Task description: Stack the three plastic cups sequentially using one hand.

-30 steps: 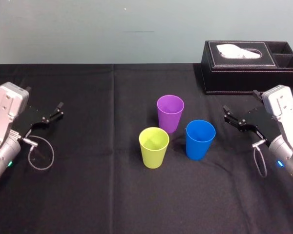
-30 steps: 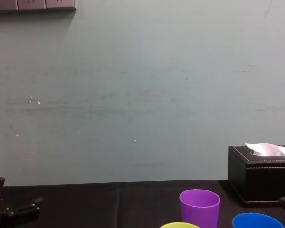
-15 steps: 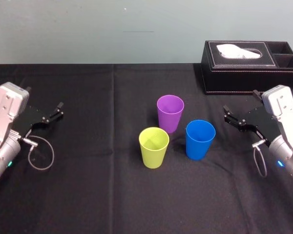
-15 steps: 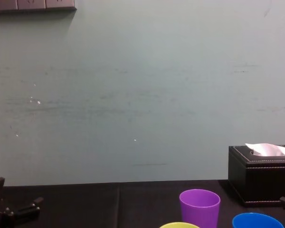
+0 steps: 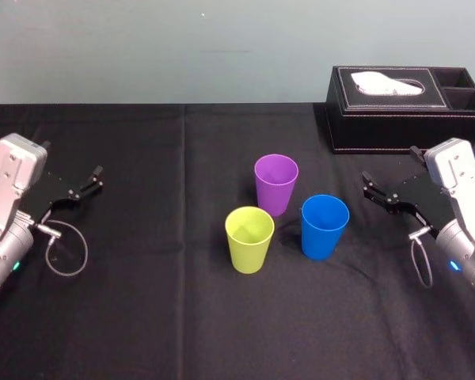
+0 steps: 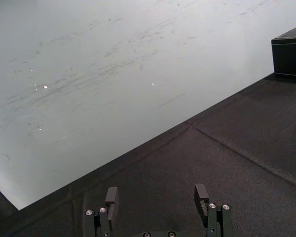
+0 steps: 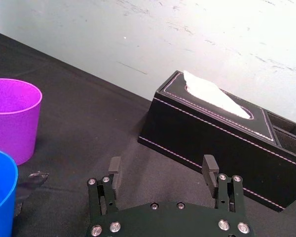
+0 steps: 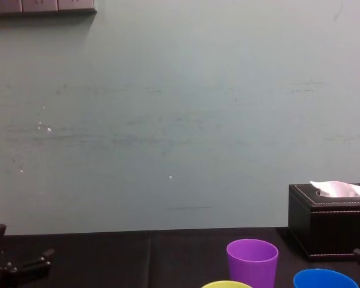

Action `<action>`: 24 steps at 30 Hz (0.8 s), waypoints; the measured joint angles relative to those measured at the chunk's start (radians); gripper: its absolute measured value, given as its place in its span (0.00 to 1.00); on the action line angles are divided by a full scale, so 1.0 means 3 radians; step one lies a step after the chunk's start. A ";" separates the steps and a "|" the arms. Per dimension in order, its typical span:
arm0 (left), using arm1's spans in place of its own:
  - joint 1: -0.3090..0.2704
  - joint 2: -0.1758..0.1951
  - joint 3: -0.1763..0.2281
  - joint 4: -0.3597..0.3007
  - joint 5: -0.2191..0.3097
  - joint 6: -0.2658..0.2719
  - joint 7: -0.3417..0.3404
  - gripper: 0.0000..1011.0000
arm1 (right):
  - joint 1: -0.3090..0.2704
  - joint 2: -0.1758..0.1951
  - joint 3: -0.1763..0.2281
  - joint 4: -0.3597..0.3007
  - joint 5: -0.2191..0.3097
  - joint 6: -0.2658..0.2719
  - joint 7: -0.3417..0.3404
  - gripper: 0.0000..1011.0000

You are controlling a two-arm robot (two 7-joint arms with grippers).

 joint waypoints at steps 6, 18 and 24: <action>0.0000 0.0000 0.0000 0.0000 0.0000 0.0000 0.0000 1.00 | -0.0088 -0.0014 0.0117 -0.0101 0.0133 -0.0051 0.0123 0.99; 0.0000 0.0000 0.0000 0.0000 0.0000 0.0000 0.0000 1.00 | -0.0523 0.0125 0.0399 -0.0500 0.0406 0.0050 0.0253 0.99; 0.0000 0.0000 0.0000 0.0000 0.0000 0.0000 0.0000 1.00 | -0.0867 0.0259 0.0540 -0.0744 0.0512 0.0103 0.0341 0.99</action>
